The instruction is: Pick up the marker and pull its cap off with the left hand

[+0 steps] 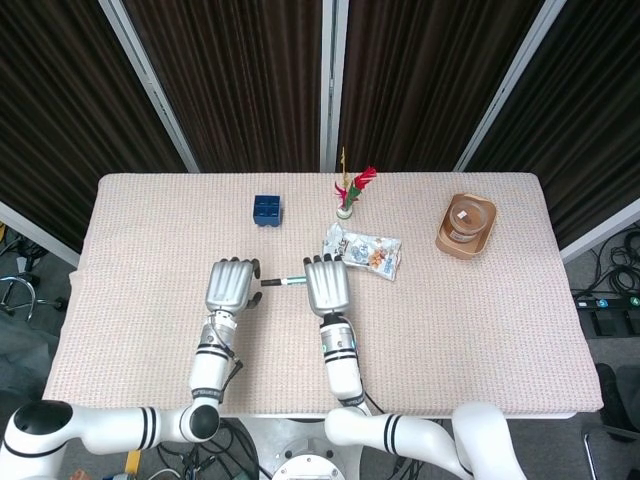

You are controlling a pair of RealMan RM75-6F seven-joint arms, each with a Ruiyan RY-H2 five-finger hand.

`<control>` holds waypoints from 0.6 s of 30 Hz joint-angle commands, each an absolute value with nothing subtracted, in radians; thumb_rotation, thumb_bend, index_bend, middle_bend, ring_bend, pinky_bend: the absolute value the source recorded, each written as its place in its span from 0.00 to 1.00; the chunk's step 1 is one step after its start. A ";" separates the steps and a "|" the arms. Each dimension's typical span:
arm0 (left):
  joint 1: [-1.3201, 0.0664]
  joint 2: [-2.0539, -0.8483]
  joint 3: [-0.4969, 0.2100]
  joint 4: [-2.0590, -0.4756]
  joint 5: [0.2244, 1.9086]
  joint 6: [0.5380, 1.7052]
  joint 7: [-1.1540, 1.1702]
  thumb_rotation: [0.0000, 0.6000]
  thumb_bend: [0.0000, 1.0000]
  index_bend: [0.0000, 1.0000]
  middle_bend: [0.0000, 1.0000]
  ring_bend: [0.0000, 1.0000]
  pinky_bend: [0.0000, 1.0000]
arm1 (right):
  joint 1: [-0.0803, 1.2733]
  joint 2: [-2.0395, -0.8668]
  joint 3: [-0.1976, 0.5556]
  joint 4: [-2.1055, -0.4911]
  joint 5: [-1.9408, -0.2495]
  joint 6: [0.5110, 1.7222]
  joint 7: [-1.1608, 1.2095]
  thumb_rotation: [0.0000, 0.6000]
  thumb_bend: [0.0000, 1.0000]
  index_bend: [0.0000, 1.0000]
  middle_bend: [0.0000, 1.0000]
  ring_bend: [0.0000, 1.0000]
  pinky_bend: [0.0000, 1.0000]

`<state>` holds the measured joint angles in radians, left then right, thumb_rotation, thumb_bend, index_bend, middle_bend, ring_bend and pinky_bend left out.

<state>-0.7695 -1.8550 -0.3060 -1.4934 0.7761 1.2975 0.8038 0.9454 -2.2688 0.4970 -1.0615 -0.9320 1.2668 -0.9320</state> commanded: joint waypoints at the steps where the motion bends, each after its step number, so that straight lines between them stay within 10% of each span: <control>1: -0.776 -1.867 -0.311 -1.482 0.773 1.299 0.805 1.00 0.23 0.48 0.51 0.44 0.48 | 0.953 -2.269 0.490 -1.057 -0.921 1.266 -0.928 1.00 0.28 0.62 0.58 0.41 0.48; 18: -0.786 -1.882 -0.322 -1.490 0.765 1.312 0.820 1.00 0.24 0.51 0.54 0.47 0.50 | 0.994 -2.269 0.458 -1.040 -0.866 1.290 -0.903 1.00 0.28 0.62 0.58 0.41 0.48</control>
<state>-0.7860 -1.8815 -0.3221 -1.4903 0.7648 1.3119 0.8202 0.9935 -2.2690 0.4584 -1.0401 -0.8654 1.2900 -0.9034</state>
